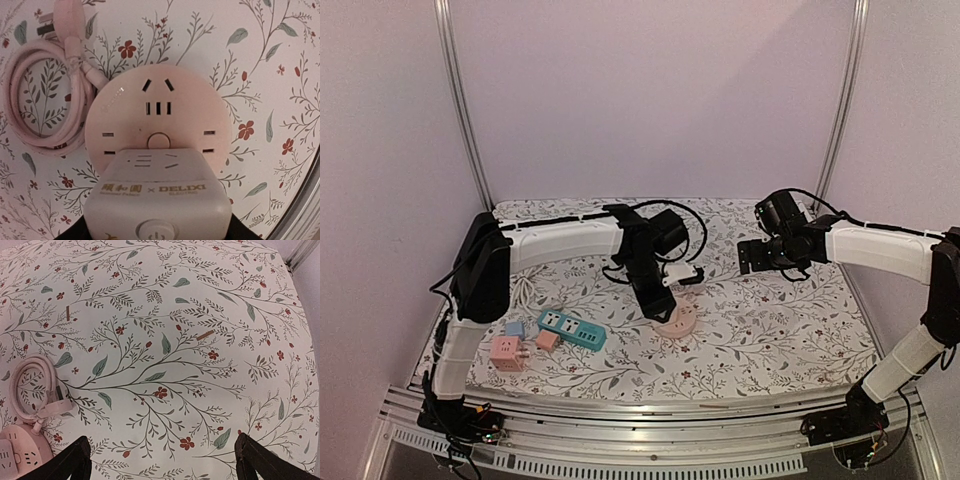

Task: Insert the plug

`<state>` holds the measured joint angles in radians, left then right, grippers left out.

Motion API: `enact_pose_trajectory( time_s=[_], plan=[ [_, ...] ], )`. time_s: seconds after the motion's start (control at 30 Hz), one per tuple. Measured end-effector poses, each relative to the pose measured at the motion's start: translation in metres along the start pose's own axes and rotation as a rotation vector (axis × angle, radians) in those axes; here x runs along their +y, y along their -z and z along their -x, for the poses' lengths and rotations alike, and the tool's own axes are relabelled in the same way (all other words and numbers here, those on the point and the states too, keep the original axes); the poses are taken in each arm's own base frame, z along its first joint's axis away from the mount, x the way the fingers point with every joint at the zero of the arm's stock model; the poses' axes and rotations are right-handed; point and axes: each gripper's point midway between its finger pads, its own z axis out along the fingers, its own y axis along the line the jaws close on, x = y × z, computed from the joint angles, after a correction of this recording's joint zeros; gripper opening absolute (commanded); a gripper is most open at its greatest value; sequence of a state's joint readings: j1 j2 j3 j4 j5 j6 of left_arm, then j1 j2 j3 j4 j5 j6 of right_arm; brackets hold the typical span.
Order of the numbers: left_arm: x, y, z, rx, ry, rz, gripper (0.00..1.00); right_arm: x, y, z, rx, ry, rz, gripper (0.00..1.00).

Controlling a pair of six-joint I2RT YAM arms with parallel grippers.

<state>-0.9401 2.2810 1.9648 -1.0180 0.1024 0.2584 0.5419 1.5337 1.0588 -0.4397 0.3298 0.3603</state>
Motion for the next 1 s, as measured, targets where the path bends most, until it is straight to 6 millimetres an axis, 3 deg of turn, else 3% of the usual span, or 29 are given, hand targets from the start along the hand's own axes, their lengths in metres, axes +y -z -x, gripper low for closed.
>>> enact_pose_trajectory(
  time_s=[1.0],
  plan=[
    [0.004,-0.010,0.014,-0.033,0.018,-0.014,0.00,0.001,-0.008,-0.005,0.019,0.014,-0.007,0.99]
  ],
)
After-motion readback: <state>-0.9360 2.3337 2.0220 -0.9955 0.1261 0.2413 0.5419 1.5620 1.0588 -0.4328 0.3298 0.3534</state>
